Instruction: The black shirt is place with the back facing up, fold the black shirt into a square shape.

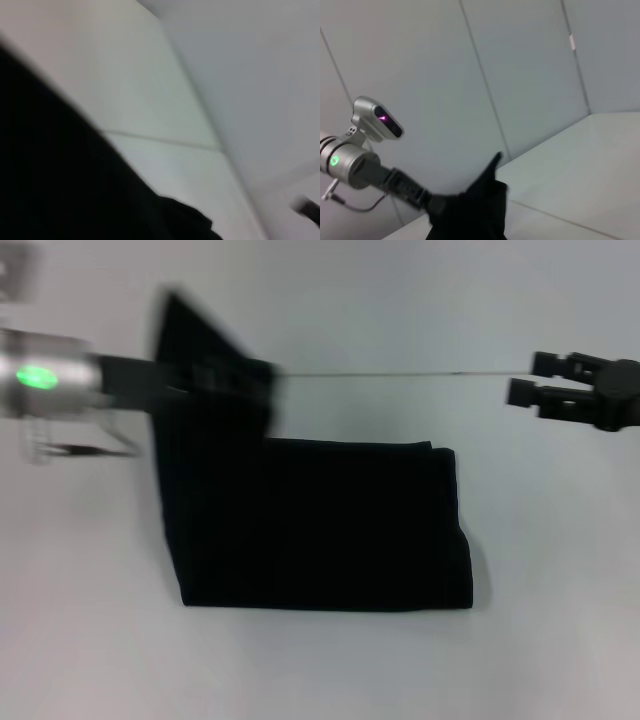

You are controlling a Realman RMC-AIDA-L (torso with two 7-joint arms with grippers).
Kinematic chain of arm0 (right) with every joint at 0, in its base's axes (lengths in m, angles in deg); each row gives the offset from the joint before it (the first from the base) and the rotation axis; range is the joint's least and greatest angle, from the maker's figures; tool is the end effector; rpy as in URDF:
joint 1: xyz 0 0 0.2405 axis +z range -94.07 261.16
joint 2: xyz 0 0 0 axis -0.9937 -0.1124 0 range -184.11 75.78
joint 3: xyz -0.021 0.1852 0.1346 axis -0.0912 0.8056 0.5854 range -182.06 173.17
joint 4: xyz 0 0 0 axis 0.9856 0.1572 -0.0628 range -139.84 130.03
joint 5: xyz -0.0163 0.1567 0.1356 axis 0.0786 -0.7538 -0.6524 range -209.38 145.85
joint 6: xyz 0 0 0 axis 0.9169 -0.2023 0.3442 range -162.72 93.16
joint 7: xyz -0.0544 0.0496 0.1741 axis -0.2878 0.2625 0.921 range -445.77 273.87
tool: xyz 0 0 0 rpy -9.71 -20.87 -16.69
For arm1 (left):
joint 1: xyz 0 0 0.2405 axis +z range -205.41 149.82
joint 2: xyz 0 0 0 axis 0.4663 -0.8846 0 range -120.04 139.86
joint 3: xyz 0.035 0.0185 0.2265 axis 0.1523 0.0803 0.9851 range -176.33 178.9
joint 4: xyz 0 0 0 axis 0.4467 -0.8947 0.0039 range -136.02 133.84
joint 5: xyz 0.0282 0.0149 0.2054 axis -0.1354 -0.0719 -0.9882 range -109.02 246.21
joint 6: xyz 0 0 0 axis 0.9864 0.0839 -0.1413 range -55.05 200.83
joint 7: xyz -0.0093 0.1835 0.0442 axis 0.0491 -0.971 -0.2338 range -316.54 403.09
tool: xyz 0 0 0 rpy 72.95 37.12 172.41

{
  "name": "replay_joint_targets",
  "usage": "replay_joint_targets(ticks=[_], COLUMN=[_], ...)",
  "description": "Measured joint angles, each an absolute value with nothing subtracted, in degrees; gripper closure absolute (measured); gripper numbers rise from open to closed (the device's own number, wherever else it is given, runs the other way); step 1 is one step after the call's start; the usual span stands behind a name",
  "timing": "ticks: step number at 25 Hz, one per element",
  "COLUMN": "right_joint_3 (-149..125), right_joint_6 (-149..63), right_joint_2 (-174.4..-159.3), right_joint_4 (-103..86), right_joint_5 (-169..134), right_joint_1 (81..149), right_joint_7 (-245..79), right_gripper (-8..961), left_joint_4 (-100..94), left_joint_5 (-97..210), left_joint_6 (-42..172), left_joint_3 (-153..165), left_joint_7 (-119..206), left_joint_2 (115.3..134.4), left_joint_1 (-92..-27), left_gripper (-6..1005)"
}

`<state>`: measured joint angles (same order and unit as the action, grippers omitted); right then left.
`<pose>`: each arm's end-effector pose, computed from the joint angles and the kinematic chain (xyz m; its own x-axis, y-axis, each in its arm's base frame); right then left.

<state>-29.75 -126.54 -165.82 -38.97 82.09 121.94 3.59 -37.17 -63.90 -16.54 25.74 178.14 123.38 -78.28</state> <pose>0.2020 0.3866 0.0513 0.6579 -0.3557 -0.6638 -0.5816 -0.7999 -0.1479 -0.1628 0.4099 0.0156 0.3055 0.8548 0.4195 0.9002 -0.4029 0.1654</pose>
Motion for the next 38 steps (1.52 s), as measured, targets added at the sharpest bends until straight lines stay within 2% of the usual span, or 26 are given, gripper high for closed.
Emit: replay_joint_targets(ticks=[1,2,5,6,7,12,21,24,32,35,38], right_joint_3=[-29.74,-29.70,-29.67,-29.67,-29.78,-29.85,-30.26,-30.41,-33.83,-36.14,-37.71], right_joint_6=[-126.79,-126.89,-127.16,-127.28,-127.44,-127.69,-125.30,-122.35,-117.72,-117.54,-117.50], right_joint_2=[-165.30,-164.71,-163.44,-163.09,-162.88,-162.40,-162.39,-162.37,-162.39,-162.28,-161.88], right_joint_4=[-38.97,-39.00,-39.00,-39.01,-39.01,-39.00,-38.46,-38.61,-37.99,-36.23,-34.59], right_joint_5=[81.44,81.04,80.62,80.62,80.62,80.86,82.06,84.16,92.45,94.12,95.58], right_joint_1=[121.27,120.69,119.45,119.21,119.05,118.53,118.80,119.36,122.58,123.44,124.02], right_joint_7=[3.59,3.57,3.50,3.47,3.41,2.44,5.72,12.12,30.37,35.50,39.15], right_gripper=[25,25,25,26,26,26,25,26,26,26,25], left_joint_4=[-36.60,-36.64,-36.87,-35.94,-33.42,-16.43,-10.80,-11.60,-22.36,-24.88,-25.95], left_joint_5=[-63.28,-63.10,-62.29,-61.32,-59.35,-49.47,-42.84,-42.21,-42.52,-42.53,-42.64], left_joint_6=[-17.18,-17.47,-18.58,-18.04,-16.28,-8.22,-11.07,-15.04,-17.15,-17.53,-17.52], left_joint_3=[27.53,28.14,31.08,31.98,33.05,34.36,34.65,34.58,35.28,36.59,39.09], left_joint_7=[178.08,178.02,177.36,176.70,175.17,163.76,156.30,155.20,149.16,144.52,139.42], left_joint_2=[125.67,126.59,132.07,133.56,134.26,134.16,134.35,134.23,133.76,133.05,131.97], left_joint_1=[-79.91,-80.42,-81.76,-81.95,-82.09,-80.98,-78.45,-78.51,-72.47,-69.98,-68.05], left_gripper=[948,943,925,920,914,885,833,614,447,385,244])
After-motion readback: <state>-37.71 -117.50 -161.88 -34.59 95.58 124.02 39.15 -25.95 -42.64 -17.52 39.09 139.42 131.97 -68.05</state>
